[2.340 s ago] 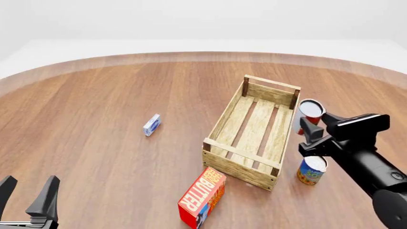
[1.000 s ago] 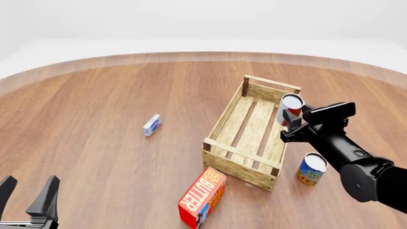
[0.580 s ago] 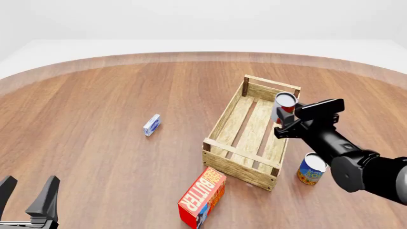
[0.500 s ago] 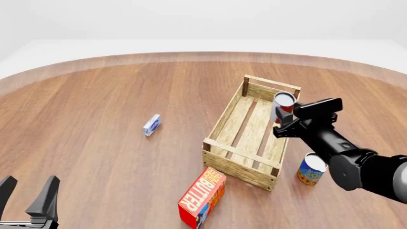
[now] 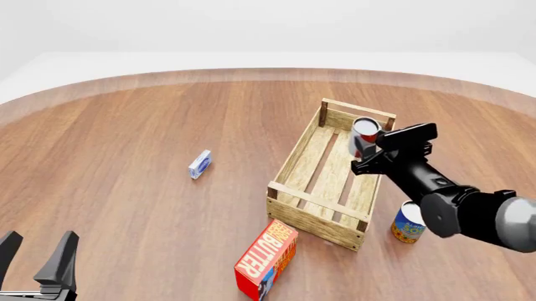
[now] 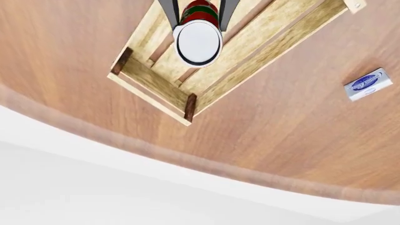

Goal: Pick up the tomato sauce, and put it in the wooden tray.

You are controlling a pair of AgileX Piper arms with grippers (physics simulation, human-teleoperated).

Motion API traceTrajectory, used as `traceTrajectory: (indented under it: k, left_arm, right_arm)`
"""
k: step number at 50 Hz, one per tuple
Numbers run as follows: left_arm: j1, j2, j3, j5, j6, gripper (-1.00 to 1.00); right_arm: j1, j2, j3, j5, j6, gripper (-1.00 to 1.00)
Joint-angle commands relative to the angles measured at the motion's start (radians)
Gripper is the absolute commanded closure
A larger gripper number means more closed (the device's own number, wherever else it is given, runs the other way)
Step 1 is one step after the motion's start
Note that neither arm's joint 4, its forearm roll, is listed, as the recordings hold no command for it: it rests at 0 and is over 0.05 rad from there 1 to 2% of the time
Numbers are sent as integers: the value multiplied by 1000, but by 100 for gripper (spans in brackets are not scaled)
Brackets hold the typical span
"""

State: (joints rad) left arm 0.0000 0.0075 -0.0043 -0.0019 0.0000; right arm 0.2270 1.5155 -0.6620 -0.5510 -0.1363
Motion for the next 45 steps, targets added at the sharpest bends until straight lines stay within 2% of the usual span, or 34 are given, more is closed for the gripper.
traceTrajectory:
  k: [1, 45]
  left_arm:
    - [0, 0, 0, 0, 0, -100]
    - [0, 0, 0, 0, 0, -100]
  right_arm:
    - [8, 34, -35, -10, 13, 100]
    - [1, 141, -73, -84, 52, 100]
